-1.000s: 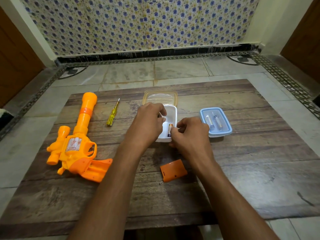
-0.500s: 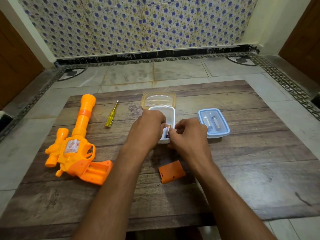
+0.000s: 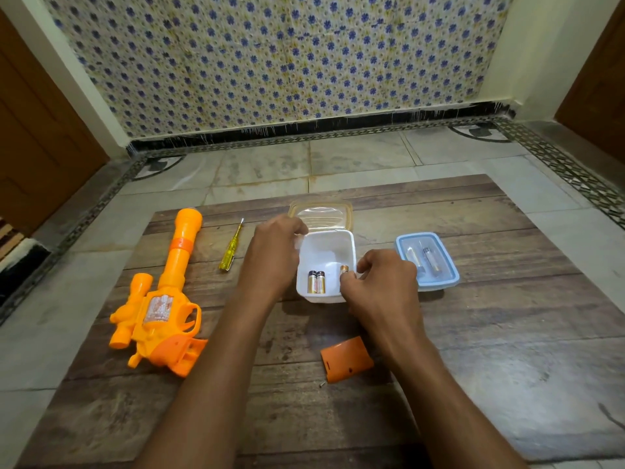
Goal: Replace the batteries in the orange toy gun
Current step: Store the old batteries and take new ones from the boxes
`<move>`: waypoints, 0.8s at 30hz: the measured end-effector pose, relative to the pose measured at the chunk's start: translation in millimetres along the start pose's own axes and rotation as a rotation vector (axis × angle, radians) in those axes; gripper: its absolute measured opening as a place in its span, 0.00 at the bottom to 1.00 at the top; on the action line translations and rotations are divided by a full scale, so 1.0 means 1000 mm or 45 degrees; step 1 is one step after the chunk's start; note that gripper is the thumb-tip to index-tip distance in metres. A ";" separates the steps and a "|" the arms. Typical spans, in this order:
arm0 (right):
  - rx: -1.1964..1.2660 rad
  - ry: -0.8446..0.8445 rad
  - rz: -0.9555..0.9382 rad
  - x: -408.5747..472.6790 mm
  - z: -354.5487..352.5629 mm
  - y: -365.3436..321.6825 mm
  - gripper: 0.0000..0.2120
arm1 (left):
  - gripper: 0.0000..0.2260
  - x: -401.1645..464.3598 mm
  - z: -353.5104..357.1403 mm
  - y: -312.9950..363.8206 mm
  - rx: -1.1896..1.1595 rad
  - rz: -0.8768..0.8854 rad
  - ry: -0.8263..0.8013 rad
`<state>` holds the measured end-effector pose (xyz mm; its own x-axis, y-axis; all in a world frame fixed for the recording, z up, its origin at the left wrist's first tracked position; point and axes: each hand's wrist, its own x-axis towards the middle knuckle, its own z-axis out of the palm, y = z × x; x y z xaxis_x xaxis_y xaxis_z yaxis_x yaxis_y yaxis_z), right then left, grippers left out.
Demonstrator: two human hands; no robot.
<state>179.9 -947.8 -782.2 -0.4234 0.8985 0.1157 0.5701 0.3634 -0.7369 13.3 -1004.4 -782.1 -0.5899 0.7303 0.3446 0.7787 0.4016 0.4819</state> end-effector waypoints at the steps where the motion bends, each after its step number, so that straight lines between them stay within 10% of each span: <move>1: -0.029 0.005 0.008 0.000 0.001 -0.001 0.11 | 0.13 0.006 0.004 -0.004 0.008 -0.026 -0.059; 24: -0.124 -0.049 0.046 -0.001 -0.009 -0.004 0.13 | 0.11 0.033 0.026 -0.023 0.176 0.168 -0.111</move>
<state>184.6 -948.4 -773.1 -0.4269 0.9021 0.0633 0.6504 0.3548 -0.6716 -18.6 -975.9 -802.9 -0.4645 0.8242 0.3238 0.8736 0.3668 0.3197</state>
